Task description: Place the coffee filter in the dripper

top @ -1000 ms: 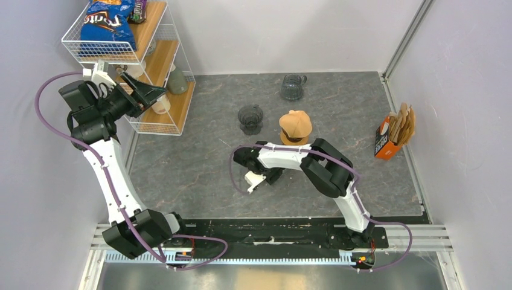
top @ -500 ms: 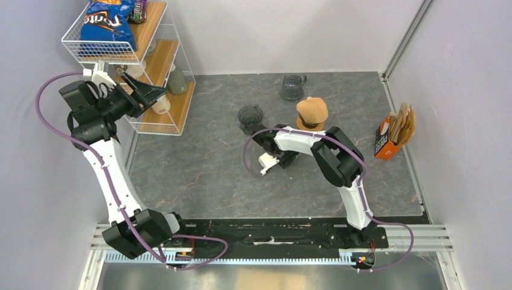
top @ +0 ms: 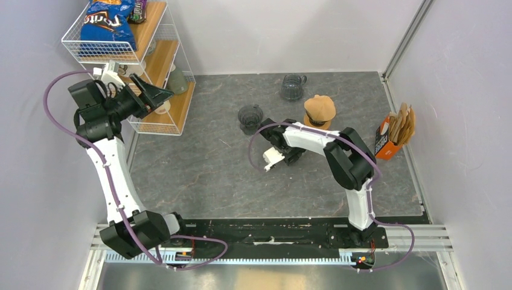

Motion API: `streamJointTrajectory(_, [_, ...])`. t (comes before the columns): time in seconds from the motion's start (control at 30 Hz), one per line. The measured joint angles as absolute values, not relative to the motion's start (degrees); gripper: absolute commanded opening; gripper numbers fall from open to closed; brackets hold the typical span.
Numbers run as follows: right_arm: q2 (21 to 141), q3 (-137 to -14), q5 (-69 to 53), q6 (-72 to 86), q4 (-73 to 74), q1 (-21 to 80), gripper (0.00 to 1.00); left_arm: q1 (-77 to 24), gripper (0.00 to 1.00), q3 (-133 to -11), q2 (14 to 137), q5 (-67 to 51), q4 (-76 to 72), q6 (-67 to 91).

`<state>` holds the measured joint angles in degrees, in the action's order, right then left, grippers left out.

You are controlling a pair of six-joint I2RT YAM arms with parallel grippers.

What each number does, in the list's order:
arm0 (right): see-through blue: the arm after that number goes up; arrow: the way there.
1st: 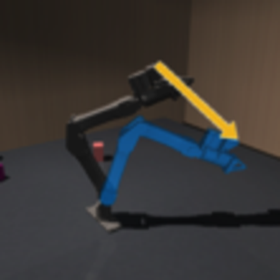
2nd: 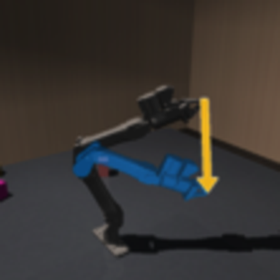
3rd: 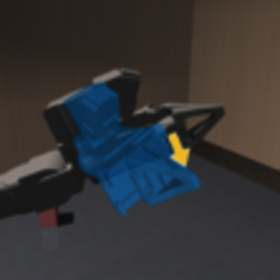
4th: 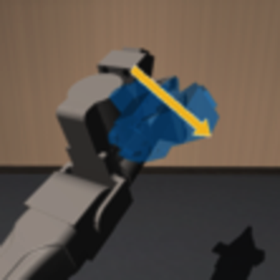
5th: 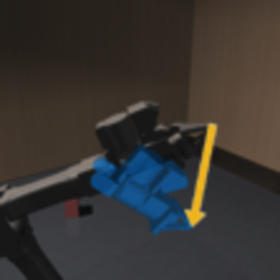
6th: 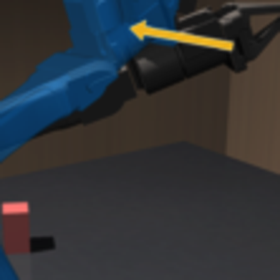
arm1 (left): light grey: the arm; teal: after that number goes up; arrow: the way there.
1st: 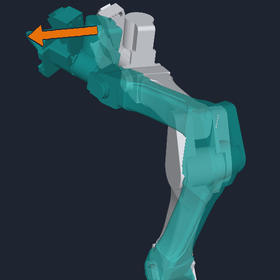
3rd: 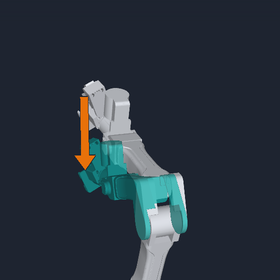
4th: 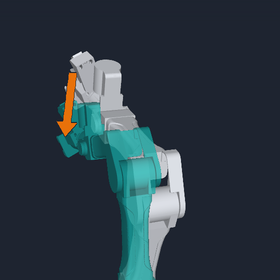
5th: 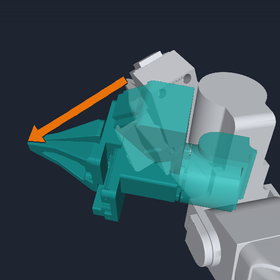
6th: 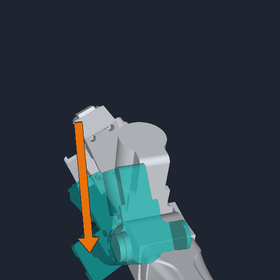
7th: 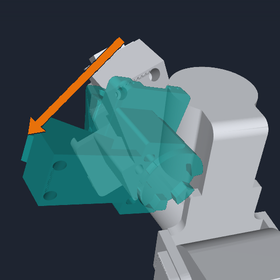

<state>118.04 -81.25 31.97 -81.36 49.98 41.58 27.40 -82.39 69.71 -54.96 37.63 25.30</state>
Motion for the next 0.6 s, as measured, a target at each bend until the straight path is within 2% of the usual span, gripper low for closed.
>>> streamJointTrajectory(0.13, [111.81, -83.50, 27.88, -77.84, 54.87, 44.47, 0.73, 24.56, 0.87, -82.37, 69.71, -53.65, 39.31, 22.13])
streamJointTrajectory(0.33, [102.45, -94.74, 17.52, -67.72, 62.35, 50.65, 0.73, 15.44, 0.85, -82.35, 69.49, -50.06, 42.94, 14.90])
streamJointTrajectory(0.6, [89.78, -102.78, 4.91, -51.20, 67.35, 47.18, 0.74, -4.16, 0.81, -83.53, 70.35, -41.41, 46.94, 6.48])
